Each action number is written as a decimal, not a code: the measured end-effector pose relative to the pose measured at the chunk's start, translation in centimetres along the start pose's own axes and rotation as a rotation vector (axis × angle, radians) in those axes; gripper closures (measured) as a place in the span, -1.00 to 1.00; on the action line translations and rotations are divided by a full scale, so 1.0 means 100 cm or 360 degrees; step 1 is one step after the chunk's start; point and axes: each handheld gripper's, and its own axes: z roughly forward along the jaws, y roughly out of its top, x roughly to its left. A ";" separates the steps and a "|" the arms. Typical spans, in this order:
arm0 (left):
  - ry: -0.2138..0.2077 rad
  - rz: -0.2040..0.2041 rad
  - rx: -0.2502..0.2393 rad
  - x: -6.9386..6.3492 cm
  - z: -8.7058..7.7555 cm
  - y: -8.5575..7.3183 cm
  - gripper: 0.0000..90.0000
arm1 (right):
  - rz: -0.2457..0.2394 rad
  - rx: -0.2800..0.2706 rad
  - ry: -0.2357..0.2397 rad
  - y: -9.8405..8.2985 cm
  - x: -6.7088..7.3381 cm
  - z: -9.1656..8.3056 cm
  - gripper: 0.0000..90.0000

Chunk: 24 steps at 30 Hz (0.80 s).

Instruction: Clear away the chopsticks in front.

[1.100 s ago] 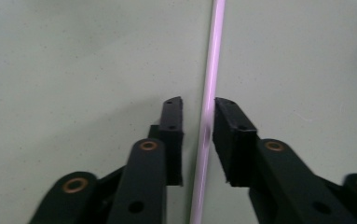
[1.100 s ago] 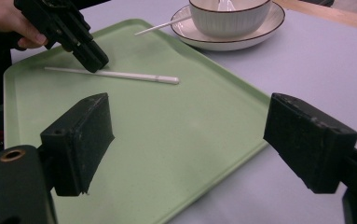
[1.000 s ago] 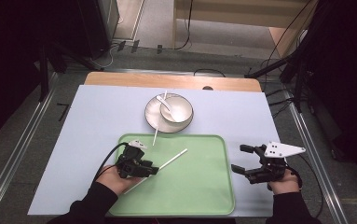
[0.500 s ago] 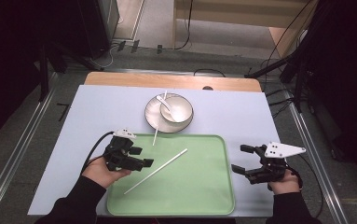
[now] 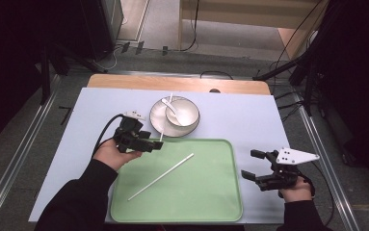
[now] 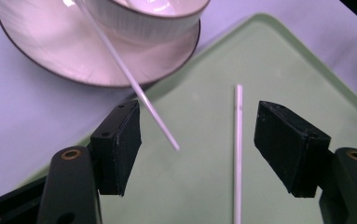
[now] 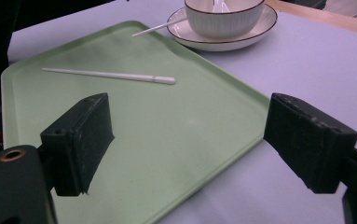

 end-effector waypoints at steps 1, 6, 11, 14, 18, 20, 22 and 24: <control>0.0006 0.0008 -0.0001 0.001 0.002 0.003 -0.28 | 0.0003 0.0003 -0.0005 0.000 0.000 -0.001 -0.65; 0.0040 -0.0006 -0.0010 0.008 0.012 0.016 -0.25 | 0.0015 0.0003 -0.0017 -0.003 0.001 -0.005 -0.65; 0.0062 -0.0025 -0.0005 0.016 0.022 0.023 -0.14 | 0.0018 0.0007 -0.0032 -0.005 0.004 -0.009 -0.65; 0.0092 -0.0034 -0.0014 0.019 0.026 0.027 -0.09 | 0.0032 -0.0008 -0.0043 -0.007 0.005 -0.011 -0.65; 0.0157 -0.0026 0.0014 0.024 0.037 0.032 -0.06 | 0.0050 -0.0024 -0.0053 -0.008 0.006 -0.014 -0.65; 0.0167 -0.0025 0.0041 0.026 0.044 0.033 -0.01 | 0.0054 -0.0022 -0.0058 -0.009 0.006 -0.015 -0.65; 0.0197 -0.0017 0.0076 0.026 0.050 0.033 0.06 | 0.0060 -0.0027 -0.0063 -0.010 0.007 -0.017 -0.65; 0.0219 -0.0027 0.0076 0.027 0.053 0.033 0.12 | 0.0059 -0.0026 -0.0066 -0.011 0.007 -0.018 -0.65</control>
